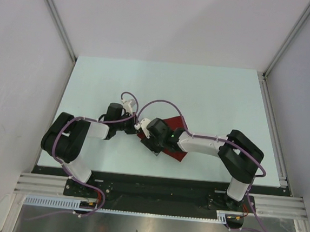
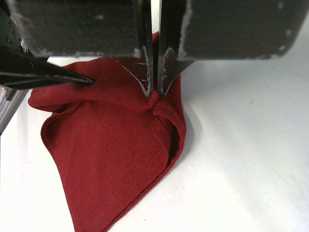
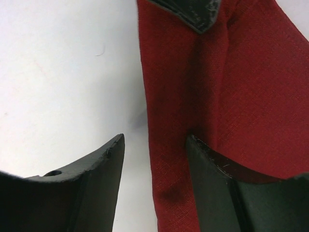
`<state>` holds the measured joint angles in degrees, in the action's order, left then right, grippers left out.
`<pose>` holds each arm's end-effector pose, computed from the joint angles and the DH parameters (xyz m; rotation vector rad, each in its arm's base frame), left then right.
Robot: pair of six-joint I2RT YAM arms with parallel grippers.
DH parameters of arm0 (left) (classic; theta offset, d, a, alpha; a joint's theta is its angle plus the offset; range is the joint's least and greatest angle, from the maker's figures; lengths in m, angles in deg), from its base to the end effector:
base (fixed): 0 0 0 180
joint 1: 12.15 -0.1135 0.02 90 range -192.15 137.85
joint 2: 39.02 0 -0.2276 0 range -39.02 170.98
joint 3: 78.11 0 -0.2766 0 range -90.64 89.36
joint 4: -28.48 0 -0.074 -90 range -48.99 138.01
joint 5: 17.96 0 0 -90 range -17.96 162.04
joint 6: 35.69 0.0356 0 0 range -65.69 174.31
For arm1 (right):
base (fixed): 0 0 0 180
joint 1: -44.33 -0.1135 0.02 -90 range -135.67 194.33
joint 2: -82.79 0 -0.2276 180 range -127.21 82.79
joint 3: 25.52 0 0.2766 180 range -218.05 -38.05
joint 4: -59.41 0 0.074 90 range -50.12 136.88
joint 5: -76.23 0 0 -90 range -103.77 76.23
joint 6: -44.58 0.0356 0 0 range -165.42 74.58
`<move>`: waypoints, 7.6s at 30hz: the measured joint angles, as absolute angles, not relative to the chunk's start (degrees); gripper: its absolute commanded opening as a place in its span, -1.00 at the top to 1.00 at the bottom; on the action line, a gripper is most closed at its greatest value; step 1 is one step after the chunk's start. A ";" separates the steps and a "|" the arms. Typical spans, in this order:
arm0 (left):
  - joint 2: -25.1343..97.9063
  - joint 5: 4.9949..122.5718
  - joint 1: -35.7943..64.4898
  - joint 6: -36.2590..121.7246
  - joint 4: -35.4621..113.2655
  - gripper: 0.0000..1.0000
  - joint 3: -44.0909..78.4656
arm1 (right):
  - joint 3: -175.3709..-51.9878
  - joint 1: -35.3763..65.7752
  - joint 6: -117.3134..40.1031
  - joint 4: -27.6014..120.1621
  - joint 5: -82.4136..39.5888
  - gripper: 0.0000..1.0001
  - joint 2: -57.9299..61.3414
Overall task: Fold the napkin, place the utensils inside, and roll it up
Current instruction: Roll the napkin with the utensil
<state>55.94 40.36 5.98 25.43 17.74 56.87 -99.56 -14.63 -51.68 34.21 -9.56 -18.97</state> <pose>0.2779 -0.1107 0.0626 0.0943 2.3492 -1.0475 0.1968 0.3219 0.1203 -1.3291 2.1350 0.2915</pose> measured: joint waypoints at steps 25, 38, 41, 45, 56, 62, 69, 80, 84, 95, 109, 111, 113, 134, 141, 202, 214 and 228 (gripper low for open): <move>46.36 48.41 5.48 27.85 22.09 -0.48 59.73 | -100.76 -8.01 -51.20 34.38 -17.87 0.75 -21.57; 41.47 49.59 4.06 27.81 19.68 -0.45 63.77 | -100.85 -1.13 -47.05 33.31 -46.20 0.88 -23.91; 41.42 47.68 4.06 27.79 17.89 -0.44 64.01 | -100.85 0.47 -45.52 32.92 -51.99 0.88 -25.04; 41.47 44.93 4.06 27.79 16.25 -0.43 64.19 | -100.85 3.27 -43.62 32.88 -57.76 0.89 -26.29; 43.61 40.65 5.00 27.75 15.27 -0.36 64.17 | -103.50 8.56 -41.93 31.70 -66.30 0.91 -31.69; 45.40 39.25 5.96 27.75 14.98 -0.24 63.69 | -104.96 9.96 -41.93 30.71 -68.67 0.91 -33.74; 47.39 38.20 6.55 27.24 14.94 0.30 63.16 | -105.86 10.55 -41.45 30.03 -70.35 0.87 -35.16; 51.54 37.74 6.92 27.37 15.53 0.91 60.76 | -107.12 10.76 -41.17 27.37 -66.57 0.13 -33.31; 52.48 37.76 6.92 27.33 15.75 0.94 60.21 | -107.04 10.52 -41.74 26.28 -57.78 0.05 -28.02; 52.94 37.74 6.92 27.33 16.43 0.99 59.69 | -104.48 -6.11 -48.38 29.77 -28.10 -0.01 -12.56; 53.25 37.76 6.96 27.35 17.06 1.00 59.34 | -104.02 -10.96 -53.04 28.26 -18.02 0.00 -19.03; 53.25 37.76 6.96 27.35 17.21 1.00 59.23 | -104.02 -11.35 -53.28 28.26 -17.19 0.01 -19.08; 53.25 37.76 6.96 27.35 17.28 0.98 59.23 | -104.02 -11.55 -53.45 28.24 -16.54 0.01 -19.23; 49.88 41.08 7.22 27.85 19.86 -0.39 59.25 | -104.50 -7.97 -52.32 28.07 -22.87 0.79 -23.76; 44.35 47.68 6.37 28.05 21.02 -0.46 60.60 | -102.86 -1.54 -50.37 30.65 -38.59 0.85 -24.59; 54.74 34.33 7.01 22.81 6.20 1.00 62.07 | -103.78 3.38 -43.16 26.54 -33.61 -0.22 -14.79; 54.74 34.37 7.01 22.83 7.27 1.00 61.78 | -100.04 -10.15 -51.57 30.95 -16.01 -0.22 -14.53; 54.74 34.40 7.07 22.87 7.73 0.68 61.57 | -100.06 -10.28 -53.80 32.96 -11.09 -0.21 -18.84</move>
<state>54.74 34.40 7.07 22.87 7.73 61.57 -100.06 -10.28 -53.80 32.96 -11.09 -18.84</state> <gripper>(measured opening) 0.069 0.602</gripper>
